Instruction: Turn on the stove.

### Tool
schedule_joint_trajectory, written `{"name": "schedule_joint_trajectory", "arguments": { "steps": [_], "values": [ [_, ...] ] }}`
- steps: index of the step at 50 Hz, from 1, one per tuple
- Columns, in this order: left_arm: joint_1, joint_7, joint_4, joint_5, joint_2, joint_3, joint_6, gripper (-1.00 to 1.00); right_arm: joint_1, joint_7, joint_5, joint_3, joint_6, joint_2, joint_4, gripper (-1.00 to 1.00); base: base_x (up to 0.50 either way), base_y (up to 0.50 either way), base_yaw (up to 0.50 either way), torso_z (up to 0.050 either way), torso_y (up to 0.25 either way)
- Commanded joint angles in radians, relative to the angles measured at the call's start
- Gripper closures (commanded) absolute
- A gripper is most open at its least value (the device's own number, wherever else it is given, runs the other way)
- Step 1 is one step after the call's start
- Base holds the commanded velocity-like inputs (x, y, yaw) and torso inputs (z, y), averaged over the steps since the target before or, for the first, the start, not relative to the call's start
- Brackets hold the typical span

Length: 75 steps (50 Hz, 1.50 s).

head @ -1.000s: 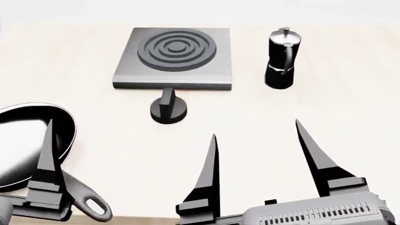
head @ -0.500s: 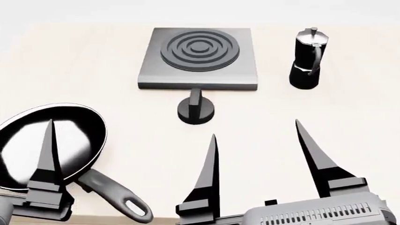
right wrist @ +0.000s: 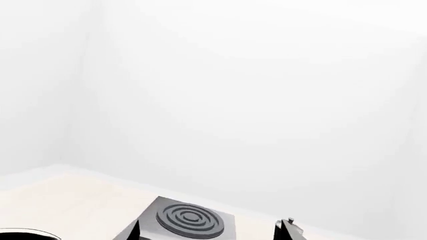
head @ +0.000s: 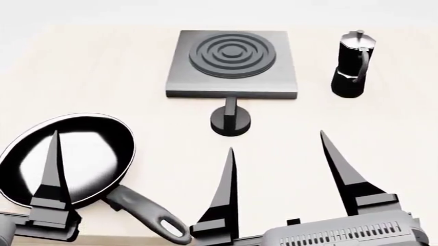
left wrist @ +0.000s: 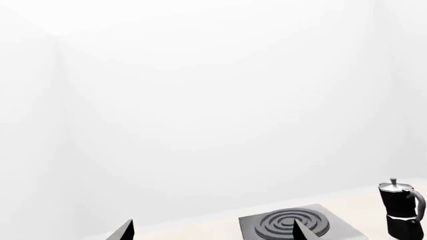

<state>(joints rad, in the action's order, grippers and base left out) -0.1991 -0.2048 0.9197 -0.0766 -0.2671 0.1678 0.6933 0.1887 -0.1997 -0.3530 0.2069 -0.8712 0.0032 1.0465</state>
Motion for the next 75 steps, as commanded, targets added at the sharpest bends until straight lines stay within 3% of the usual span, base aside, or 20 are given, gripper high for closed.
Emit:
{"name": "schedule_joint_trajectory", "arguments": {
  "steps": [1,36,75],
  "values": [
    [-0.001,-0.006,0.003,-0.004,-0.004,0.001,0.003,-1.0,0.0,-0.004,-0.009,0.006,-0.002,0.0,0.0,-1.0,0.0,0.09,0.0,0.0,0.0],
    [-0.003,-0.021,0.002,-0.016,-0.015,0.007,-0.001,-1.0,-0.002,0.006,0.016,-0.007,0.007,0.001,0.0,-1.0,0.01,0.05,0.0,0.0,0.0],
    [-0.005,-0.033,0.0,-0.042,-0.023,0.003,-0.008,-1.0,-0.002,0.016,0.029,-0.009,0.004,0.005,-0.001,-1.0,0.26,0.0,0.0,0.0,0.0]
  ]
}}
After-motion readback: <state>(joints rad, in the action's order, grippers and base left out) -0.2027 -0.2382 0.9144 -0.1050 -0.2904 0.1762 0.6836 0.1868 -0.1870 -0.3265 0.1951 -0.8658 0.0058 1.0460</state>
